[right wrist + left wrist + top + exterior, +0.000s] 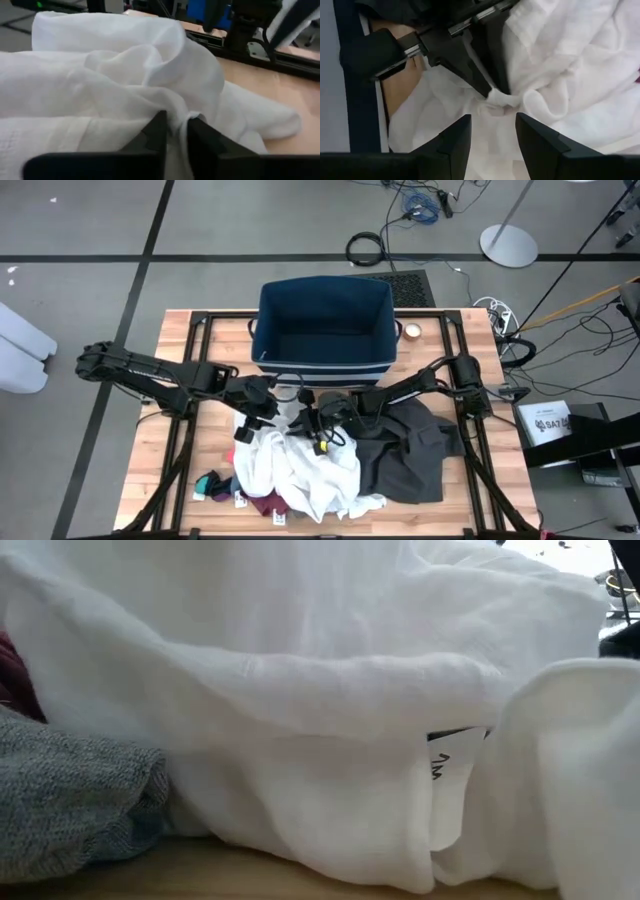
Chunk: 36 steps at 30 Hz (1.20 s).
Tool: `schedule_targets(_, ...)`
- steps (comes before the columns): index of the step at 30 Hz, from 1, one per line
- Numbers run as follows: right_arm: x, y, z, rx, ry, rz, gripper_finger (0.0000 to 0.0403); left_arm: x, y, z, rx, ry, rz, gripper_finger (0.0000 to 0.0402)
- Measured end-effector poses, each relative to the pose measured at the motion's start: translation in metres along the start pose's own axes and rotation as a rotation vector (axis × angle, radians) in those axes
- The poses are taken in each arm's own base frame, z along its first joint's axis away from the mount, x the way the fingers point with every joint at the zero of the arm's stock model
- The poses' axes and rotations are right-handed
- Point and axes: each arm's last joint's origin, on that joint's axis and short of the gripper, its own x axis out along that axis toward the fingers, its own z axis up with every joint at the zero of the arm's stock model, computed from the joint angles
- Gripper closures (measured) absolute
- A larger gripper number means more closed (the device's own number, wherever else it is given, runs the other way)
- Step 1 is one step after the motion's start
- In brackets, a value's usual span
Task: Sort clothes
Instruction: Put the white shirt into the blue bin
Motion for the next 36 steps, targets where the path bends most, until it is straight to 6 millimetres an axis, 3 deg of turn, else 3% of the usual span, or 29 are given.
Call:
schedule_targets(7,0.007,0.012,0.023,-0.102,0.100,-0.083,0.0238,0.001,-0.006,0.001,0.120,-0.002,-0.027,0.0237)
schedule_targets(12,0.010,0.026,0.045,-0.220,0.242,-0.125,0.0198,0.001,-0.008,0.001,0.126,-0.001,-0.031,0.0237)
schedule_targets(22,0.003,0.039,0.088,-0.267,0.368,-0.102,0.0193,0.000,-0.002,0.002,0.002,-0.024,-0.056,0.0237)
schedule_targets(27,-0.007,0.036,0.112,-0.250,0.419,-0.088,0.0194,0.000,-0.004,0.005,0.005,-0.065,-0.122,0.0237)
schedule_targets(32,-0.007,0.034,0.119,-0.246,0.398,-0.094,0.0194,0.001,-0.004,0.009,-0.066,-0.102,-0.158,0.0237)
schedule_targets(36,-0.007,0.031,0.119,-0.232,0.398,-0.105,0.0195,0.008,-0.003,0.009,-0.238,-0.067,-0.187,0.0237)
